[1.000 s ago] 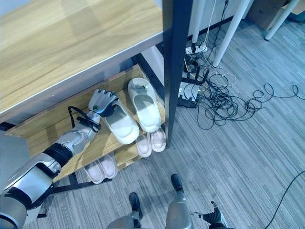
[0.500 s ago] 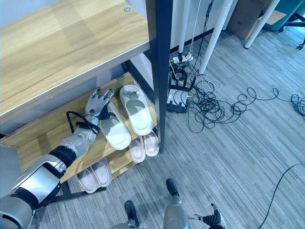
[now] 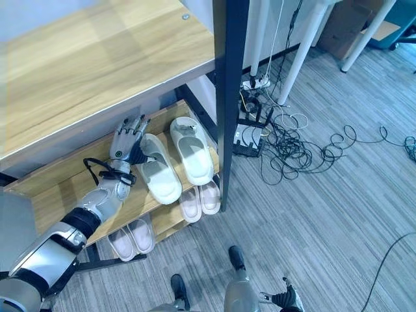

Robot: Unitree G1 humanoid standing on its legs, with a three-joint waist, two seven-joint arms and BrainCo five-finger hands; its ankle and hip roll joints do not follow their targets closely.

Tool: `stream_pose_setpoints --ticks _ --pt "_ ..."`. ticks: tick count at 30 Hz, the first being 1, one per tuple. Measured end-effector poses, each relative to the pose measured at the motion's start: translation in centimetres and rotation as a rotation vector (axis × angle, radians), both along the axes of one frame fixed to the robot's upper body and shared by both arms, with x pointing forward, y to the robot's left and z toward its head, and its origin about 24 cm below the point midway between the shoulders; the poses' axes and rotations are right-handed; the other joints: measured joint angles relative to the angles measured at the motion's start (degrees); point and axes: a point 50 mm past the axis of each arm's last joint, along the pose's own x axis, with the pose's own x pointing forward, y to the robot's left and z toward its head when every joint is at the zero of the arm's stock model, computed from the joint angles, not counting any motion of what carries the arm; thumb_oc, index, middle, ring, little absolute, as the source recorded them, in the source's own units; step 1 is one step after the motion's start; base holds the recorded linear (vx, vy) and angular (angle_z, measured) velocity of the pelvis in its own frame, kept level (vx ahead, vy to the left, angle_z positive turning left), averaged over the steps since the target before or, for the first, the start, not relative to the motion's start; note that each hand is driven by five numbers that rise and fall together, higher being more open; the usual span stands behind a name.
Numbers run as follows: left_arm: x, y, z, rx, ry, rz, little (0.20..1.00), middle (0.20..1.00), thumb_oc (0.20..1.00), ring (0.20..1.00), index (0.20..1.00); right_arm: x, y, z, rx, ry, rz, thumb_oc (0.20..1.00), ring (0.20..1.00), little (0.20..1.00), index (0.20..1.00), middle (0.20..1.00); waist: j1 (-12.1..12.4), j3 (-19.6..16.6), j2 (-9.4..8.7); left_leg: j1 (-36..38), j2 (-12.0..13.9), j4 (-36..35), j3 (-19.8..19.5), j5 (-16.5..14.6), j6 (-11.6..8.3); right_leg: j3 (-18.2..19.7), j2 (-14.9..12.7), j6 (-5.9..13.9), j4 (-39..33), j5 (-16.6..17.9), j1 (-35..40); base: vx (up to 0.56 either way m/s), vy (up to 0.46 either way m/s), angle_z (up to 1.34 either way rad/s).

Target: Arrange the slippers neatly on the shoe rack.

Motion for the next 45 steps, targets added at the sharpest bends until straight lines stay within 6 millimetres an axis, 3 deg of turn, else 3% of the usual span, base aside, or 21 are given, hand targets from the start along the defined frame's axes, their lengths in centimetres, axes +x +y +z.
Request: stream_pose_setpoints --ticks 7,14,19,24,36,45 --pt "-2.7 2.2 -1.3 -0.193 0.0 0.034 1.0 1.0 1.0 1.0 1.0 -0.2 0.7 -0.3 0.041 0.017 -0.044 1.0 1.0 1.0 1.0 1.0 2.4 0.3 -0.83 -0.1 0.0 0.0 -1.1 0.2 0.18 -1.1 -0.3 0.01 -0.3 -0.7 0.4 0.0 0.009 0.08" --pt "-4.2 3.1 -2.5 -0.294 0.031 0.042 1.0 1.0 1.0 1.0 1.0 0.2 0.9 -0.3 0.048 0.009 -0.044 1.0 1.0 1.0 1.0 1.0 2.5 0.4 -0.9 1.1 -0.2 0.0 -2.2 0.2 0.23 -2.8 -0.4 0.08 0.0 -0.5 2.3 -0.01 0.013 0.09" --pt "-4.7 2.5 -4.1 -0.336 0.125 0.015 1.0 1.0 1.0 1.0 1.0 0.4 0.8 -0.3 0.053 0.02 -0.059 1.0 1.0 1.0 1.0 1.0 2.6 0.3 -0.96 2.3 -0.3 0.0 -2.5 -0.1 0.24 -3.3 -0.7 -0.43 -0.3 -1.2 3.8 0.01 -0.001 0.04" --pt "-4.9 -0.1 -5.6 -0.386 0.261 -0.098 1.0 1.0 1.0 1.0 1.0 0.4 0.8 -0.4 0.062 0.026 -0.064 1.0 1.0 1.0 1.0 1.0 3.1 -0.2 -0.3 2.3 -0.2 0.0 -2.6 0.0 0.2 -3.2 -0.6 -0.18 -0.3 -1.3 3.7 0.0 0.0 0.0" --pt "-5.7 -1.2 -9.2 -0.333 0.461 -0.127 1.0 1.0 1.0 1.0 1.0 0.3 0.9 -0.4 0.063 0.035 -0.057 1.0 1.0 1.0 1.0 1.0 2.6 -2.6 -0.16 2.7 -0.2 0.0 -2.5 0.0 0.26 -3.1 -0.6 -0.64 -0.3 -1.6 3.9 0.0 -0.003 0.0" --pt "-5.8 -2.1 -9.7 -0.332 0.484 -0.147 1.0 1.0 1.0 1.0 1.0 0.2 0.8 -0.4 0.061 0.041 -0.058 1.0 1.0 1.0 1.0 1.0 2.3 -2.9 -0.25 2.4 -0.2 0.0 -2.5 0.1 0.31 -3.0 -0.5 -0.07 -0.3 -1.1 3.6 0.0 -0.003 0.0"
